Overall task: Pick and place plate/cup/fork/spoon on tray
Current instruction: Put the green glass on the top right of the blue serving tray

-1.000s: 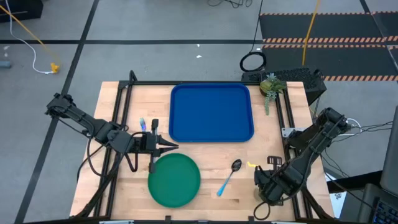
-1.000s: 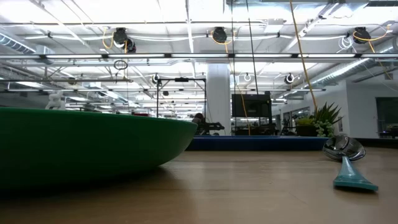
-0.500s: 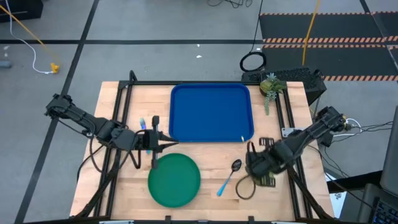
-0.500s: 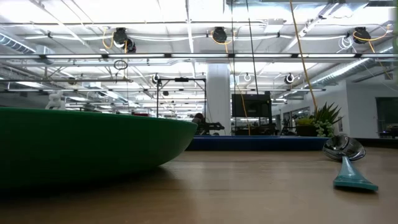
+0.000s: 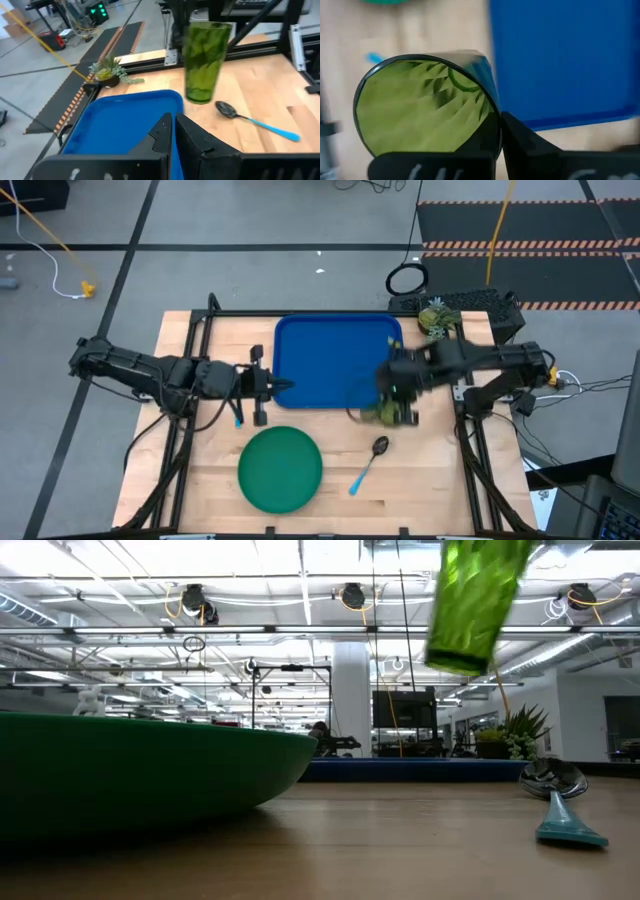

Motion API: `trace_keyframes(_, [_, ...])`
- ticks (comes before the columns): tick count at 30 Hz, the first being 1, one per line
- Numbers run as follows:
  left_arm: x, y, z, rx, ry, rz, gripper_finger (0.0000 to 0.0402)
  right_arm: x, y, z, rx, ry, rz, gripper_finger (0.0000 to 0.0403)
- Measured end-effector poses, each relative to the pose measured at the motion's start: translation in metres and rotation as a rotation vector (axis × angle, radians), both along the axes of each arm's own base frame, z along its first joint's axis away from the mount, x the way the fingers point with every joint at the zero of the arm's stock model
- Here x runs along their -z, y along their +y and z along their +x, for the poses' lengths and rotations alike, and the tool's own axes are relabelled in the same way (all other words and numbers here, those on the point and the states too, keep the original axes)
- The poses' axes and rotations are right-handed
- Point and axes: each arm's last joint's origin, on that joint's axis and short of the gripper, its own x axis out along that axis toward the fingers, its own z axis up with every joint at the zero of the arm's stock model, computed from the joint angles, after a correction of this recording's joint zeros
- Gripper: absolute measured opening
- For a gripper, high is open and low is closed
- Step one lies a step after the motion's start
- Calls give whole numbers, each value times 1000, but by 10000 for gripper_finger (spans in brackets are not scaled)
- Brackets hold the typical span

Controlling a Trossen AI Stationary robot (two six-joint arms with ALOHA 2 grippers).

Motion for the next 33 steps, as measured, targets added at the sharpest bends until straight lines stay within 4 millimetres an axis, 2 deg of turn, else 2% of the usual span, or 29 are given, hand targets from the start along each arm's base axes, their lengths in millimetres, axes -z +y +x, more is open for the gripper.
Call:
trace_keyframes(7, [0, 15, 2, -63, -2, -4, 26, -13, -67, -3, -6, -7, -150, 0])
trace_keyframes(15, [0, 16, 2, -71, -5, -21, 26, -11, -137, -14, 14, 30, -212, 0])
trace_keyframes(20, [0, 16, 2, -73, -7, -29, 26, -5, -162, -8, -6, 57, -236, 0])
trace_keyframes(28, [0, 16, 2, -73, -7, -29, 26, 2, -201, 26, -4, 67, -247, 0])
trace_keyframes(33, [0, 16, 3, -74, -6, -31, 26, 16, -229, 30, 50, 121, -214, 0])
